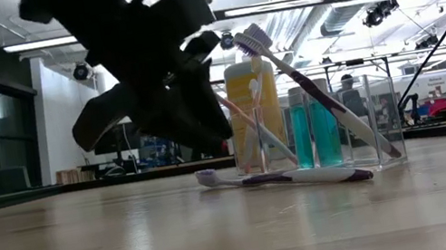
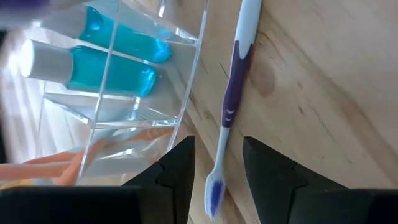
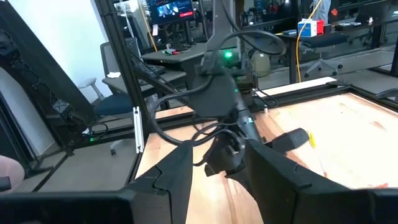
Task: Pick & Place toothbrushing station
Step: Put the purple toothbrush into the bottom compartment of the transparent organizer
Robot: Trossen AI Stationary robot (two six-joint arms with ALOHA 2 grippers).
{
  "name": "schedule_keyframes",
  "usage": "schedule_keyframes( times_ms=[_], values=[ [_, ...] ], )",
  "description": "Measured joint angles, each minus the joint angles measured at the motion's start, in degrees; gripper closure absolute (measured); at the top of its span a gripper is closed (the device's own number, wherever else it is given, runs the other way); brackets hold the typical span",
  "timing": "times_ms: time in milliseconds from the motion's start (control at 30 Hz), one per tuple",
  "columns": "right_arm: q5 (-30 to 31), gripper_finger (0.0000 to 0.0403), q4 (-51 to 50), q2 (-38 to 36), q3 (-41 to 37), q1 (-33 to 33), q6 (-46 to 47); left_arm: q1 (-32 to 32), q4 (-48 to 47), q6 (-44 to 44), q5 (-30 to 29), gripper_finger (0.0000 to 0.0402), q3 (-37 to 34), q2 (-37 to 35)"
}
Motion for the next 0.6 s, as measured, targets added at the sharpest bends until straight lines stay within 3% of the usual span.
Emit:
schedule_keyframes(
  times_ms=[333, 600],
  values=[
    [-0.3, 0.0264, -0.2, 0.0, 0.0, 0.0, -0.1, 0.8, 0.7, 5.0, 2.7, 0.0273, 0.0, 1.6],
    [-0.4, 0.0264, -0.3, 0.0, 0.0, 0.0, 0.0, 0.4, 1.0, 6.1, 1.4, 0.0273, 0.1, 2.9]
  ],
)
